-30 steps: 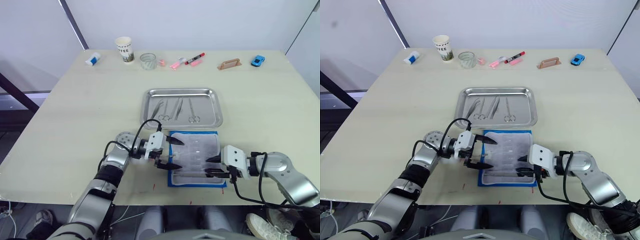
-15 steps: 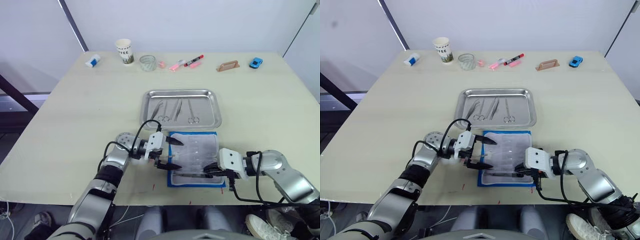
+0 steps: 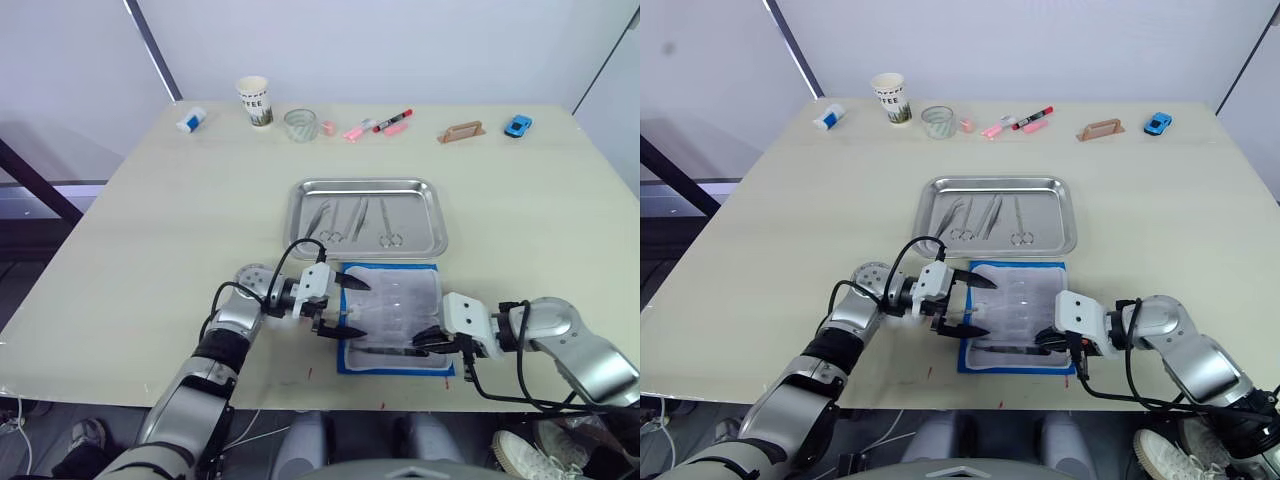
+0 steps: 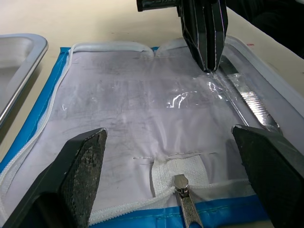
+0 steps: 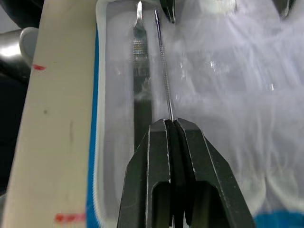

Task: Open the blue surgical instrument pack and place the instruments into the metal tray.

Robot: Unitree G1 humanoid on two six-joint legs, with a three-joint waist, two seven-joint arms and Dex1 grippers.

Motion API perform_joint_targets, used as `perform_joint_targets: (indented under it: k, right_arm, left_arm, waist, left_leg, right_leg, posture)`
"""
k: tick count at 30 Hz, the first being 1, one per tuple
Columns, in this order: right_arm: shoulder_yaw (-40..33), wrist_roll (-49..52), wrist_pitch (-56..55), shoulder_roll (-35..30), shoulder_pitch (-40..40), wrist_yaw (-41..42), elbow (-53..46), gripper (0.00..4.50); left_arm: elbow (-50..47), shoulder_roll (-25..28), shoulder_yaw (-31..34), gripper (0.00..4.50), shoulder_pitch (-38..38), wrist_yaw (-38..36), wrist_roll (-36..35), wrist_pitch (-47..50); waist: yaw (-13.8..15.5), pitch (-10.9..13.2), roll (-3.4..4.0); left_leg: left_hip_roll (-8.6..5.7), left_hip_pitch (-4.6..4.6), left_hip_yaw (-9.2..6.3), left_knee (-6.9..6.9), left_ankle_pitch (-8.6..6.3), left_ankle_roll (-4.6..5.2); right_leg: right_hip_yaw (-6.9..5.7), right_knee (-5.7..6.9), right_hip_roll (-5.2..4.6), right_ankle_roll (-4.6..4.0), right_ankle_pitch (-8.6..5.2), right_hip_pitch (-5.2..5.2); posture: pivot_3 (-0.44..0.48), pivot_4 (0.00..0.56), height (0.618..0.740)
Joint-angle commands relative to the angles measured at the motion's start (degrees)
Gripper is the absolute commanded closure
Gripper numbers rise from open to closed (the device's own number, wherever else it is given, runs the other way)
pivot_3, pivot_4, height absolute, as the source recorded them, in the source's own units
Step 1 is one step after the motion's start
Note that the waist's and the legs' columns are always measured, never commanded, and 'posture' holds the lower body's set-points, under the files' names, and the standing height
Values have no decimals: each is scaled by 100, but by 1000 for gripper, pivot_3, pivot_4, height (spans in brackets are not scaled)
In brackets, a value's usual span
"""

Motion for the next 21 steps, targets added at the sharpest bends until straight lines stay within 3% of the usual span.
perform_joint_targets:
  k: [1, 21]
  right_arm:
    - [-267, 183, 320, -208, 73, 22, -327, 4287]
    - [-724, 450, 727, -939, 137, 42, -635, 4287]
  left_arm:
    - [465, -7, -199, 0, 256, 87, 272, 43]
    - [525, -18, -196, 0, 267, 106, 290, -1]
  waist:
    - [0, 2, 0]
    - [-3, 16, 1]
  left_leg:
    - [0, 0, 0, 0, 0, 0]
    - [-2, -1, -6, 1, 0, 0]
  right_leg:
    - [0, 0, 0, 0, 0, 0]
    - [-2, 1, 0, 0, -1, 0]
  posture:
    - [0, 150, 740]
    - [0, 150, 740]
